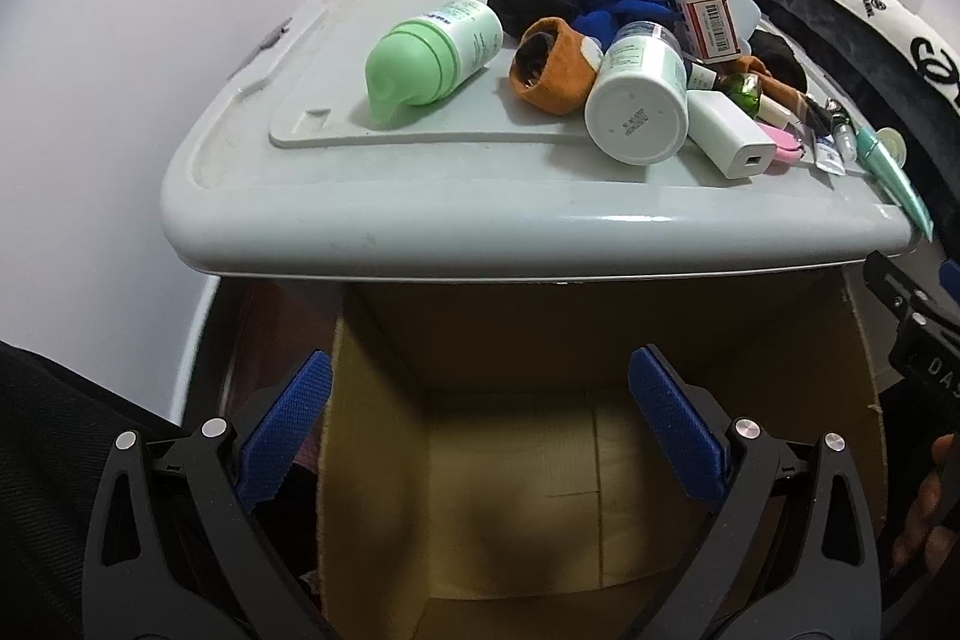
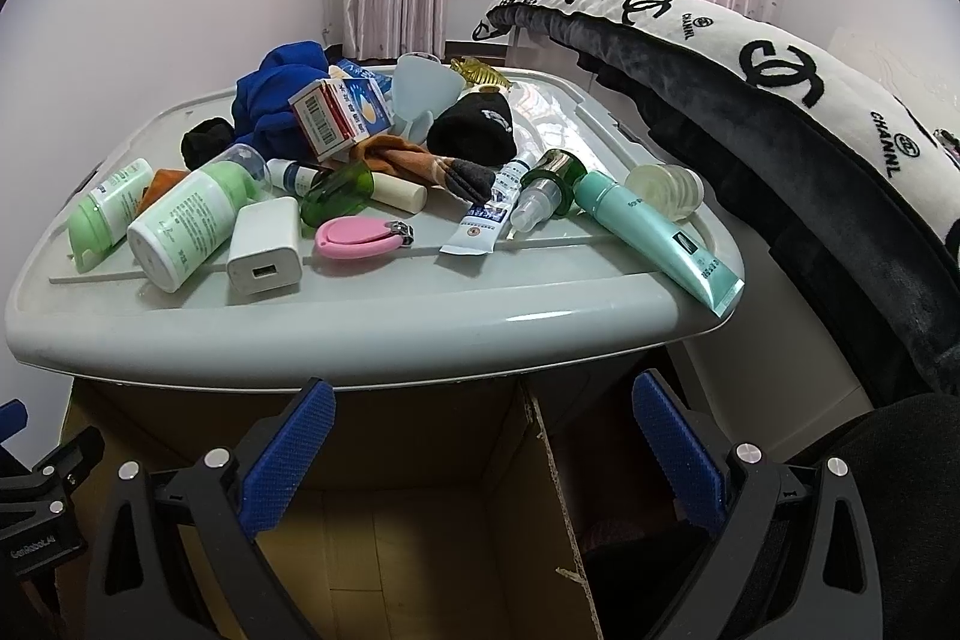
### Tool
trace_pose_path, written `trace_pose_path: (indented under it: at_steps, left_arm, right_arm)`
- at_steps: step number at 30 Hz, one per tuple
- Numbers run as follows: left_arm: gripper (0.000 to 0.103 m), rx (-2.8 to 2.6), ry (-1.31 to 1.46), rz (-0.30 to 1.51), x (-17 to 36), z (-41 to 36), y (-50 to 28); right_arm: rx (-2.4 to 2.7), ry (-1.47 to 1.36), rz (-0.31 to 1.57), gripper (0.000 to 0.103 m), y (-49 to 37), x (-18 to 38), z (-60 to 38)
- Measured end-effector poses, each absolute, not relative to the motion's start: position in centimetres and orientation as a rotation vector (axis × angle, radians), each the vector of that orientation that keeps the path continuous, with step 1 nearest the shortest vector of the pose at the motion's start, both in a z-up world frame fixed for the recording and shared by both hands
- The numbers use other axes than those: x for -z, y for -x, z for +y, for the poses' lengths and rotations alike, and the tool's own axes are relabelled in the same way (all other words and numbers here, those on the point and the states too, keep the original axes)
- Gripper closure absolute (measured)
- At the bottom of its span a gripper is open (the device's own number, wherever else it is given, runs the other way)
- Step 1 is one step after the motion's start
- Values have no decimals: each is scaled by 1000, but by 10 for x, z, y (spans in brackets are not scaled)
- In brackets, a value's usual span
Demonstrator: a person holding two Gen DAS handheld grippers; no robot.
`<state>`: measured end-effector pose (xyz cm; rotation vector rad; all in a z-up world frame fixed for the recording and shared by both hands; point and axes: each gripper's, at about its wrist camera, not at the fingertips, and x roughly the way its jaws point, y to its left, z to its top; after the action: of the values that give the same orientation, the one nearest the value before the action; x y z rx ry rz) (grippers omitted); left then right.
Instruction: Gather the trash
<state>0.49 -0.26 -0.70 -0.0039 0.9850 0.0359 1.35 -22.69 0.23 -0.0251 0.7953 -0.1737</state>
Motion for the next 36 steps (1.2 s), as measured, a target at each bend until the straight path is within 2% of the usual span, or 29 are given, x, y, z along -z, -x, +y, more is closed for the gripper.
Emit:
trace_pose_path:
  at_steps: [36]
  left_arm:
    - [6, -53, 27, 977, 6, 2, -3]
  right_arm:
    - [167, 40, 793, 5, -18, -10, -229]
